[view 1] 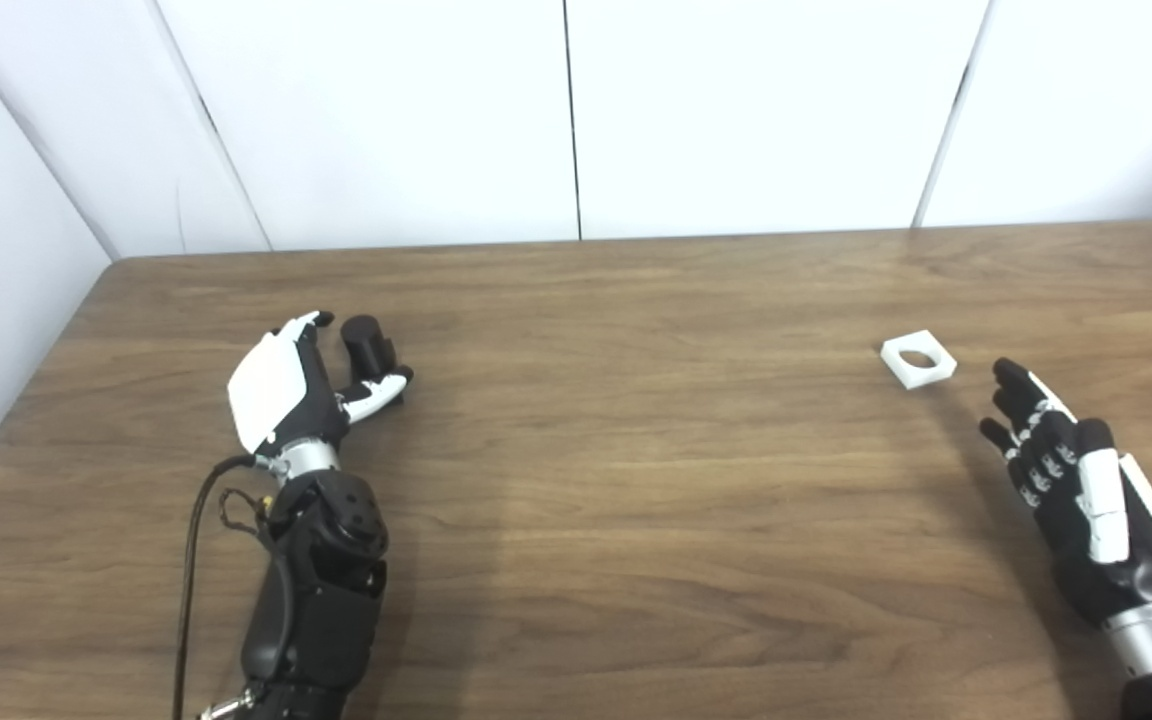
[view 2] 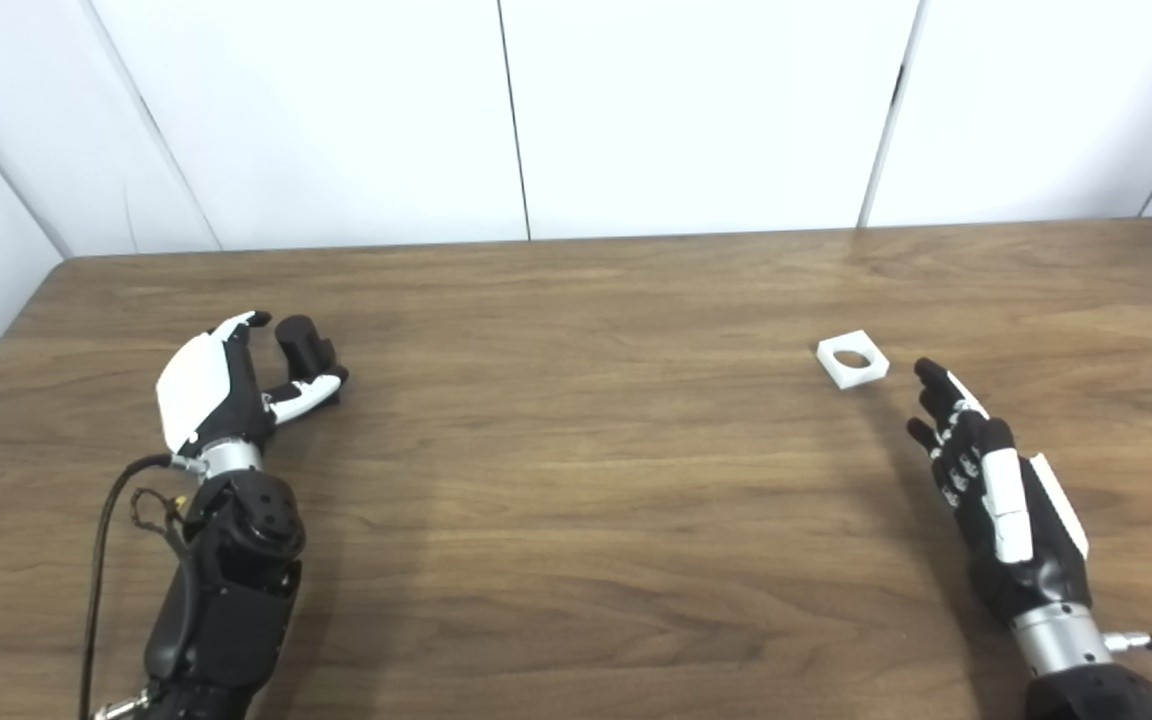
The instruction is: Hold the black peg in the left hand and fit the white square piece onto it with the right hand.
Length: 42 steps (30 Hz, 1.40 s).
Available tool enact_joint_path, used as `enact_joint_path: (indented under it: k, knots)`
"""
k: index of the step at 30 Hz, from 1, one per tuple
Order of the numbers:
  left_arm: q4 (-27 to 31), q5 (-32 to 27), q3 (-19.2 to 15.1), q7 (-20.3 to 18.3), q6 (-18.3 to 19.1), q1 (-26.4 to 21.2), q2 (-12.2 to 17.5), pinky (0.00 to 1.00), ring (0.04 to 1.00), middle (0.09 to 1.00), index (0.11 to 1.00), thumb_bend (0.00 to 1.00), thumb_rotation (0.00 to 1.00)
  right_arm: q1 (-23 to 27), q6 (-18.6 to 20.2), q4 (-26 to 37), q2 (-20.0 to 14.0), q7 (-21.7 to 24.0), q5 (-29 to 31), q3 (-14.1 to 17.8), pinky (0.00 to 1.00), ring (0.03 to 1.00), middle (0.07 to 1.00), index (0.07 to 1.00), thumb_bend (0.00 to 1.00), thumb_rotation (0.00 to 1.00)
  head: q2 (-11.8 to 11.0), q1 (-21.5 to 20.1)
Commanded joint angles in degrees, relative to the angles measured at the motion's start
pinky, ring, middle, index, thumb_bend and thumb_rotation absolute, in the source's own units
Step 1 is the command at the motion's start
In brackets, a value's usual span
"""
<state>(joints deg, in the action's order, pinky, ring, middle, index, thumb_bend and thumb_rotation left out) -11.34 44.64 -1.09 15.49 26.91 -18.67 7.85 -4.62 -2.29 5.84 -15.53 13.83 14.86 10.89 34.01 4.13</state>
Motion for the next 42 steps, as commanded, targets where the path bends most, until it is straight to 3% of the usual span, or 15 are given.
enact_joint_path:
  k: [1,9,21,35,42]
  knots:
    - [0.6,3.3,-0.5,0.6,0.0,-2.9,0.4,0.82,0.953,0.900,0.777,0.77,0.32,-3.3,-1.8,-4.7,1.1,0.6,0.4,-0.7,0.96,1.000,0.984,0.919,0.67,1.00,0.1,0.0]
    - [-0.1,15.3,-1.8,-5.3,0.0,-3.0,-0.6,0.86,0.970,0.915,0.740,0.77,0.32,-3.3,-2.6,-5.0,0.9,0.9,0.2,-0.9,0.96,1.000,0.991,0.930,0.65,0.99,0.3,0.2]
    - [-1.2,24.9,-3.1,-10.6,0.0,-3.3,-1.6,0.91,0.972,0.906,0.721,0.78,0.35,-3.4,-2.7,-5.2,0.9,1.5,0.4,-1.1,0.96,1.000,0.997,0.938,0.64,0.99,0.3,0.1]
    - [-1.3,26.3,-2.4,-12.7,0.0,-3.5,-1.2,0.92,0.969,0.912,0.736,0.74,0.41,-3.4,-3.3,-5.6,1.1,1.8,0.2,-1.2,0.96,1.000,0.999,0.948,0.63,0.98,0.5,0.2]
    - [-0.1,21.8,-0.7,-11.5,-0.1,-2.8,-0.2,0.90,0.977,0.914,0.723,0.73,0.37,-3.4,-3.5,-5.7,1.0,1.9,0.0,-1.2,0.96,1.000,1.000,0.948,0.63,0.98,0.6,-0.2]
